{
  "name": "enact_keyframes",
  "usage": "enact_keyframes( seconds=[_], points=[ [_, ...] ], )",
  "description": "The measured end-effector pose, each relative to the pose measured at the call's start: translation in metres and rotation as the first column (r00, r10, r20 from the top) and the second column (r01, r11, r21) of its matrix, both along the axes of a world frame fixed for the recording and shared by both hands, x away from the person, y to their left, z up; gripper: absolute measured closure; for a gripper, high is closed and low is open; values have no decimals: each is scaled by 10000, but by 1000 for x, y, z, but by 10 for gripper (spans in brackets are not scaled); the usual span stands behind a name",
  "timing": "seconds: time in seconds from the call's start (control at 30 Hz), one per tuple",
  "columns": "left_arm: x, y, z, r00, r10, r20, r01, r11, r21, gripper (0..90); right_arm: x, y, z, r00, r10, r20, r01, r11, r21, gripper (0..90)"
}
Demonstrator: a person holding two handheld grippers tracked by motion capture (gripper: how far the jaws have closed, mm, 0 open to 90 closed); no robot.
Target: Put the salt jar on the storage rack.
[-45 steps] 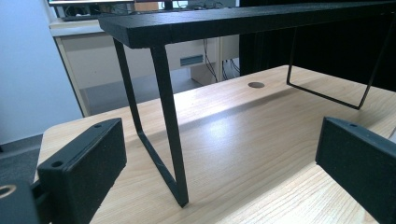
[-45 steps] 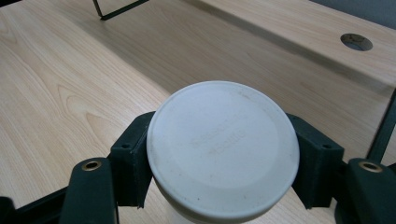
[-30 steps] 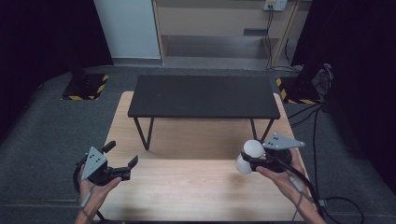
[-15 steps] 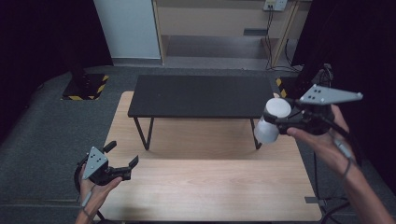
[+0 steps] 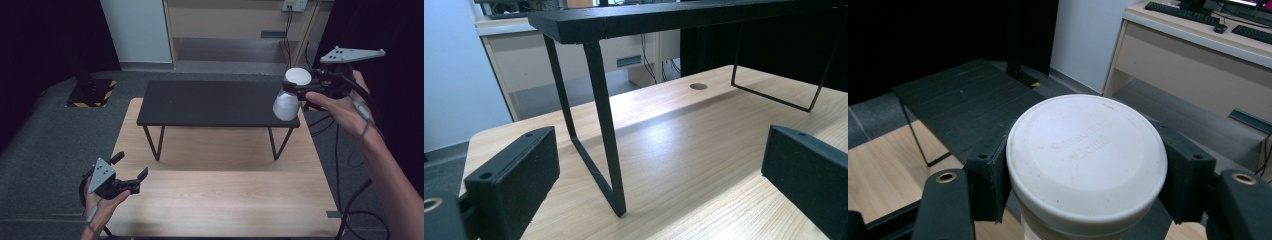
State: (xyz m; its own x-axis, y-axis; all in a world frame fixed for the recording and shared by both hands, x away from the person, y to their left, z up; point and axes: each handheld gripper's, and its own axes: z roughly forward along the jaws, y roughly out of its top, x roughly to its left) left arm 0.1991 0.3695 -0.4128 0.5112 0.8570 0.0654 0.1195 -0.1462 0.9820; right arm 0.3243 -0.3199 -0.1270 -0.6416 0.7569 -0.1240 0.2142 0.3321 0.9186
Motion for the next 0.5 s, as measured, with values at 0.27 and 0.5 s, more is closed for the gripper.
enact_keyframes(
  seconds=[0.27,0.5],
  points=[
    [-6,2,-1,9998,174,-46,-174,9998,28,8,35,9,-13,9992,-371,-138,371,9993,56,335],
    [-10,3,-1,9995,297,-90,-296,9995,89,9,60,15,-25,9981,-531,-321,535,9985,109,335]
  ],
)
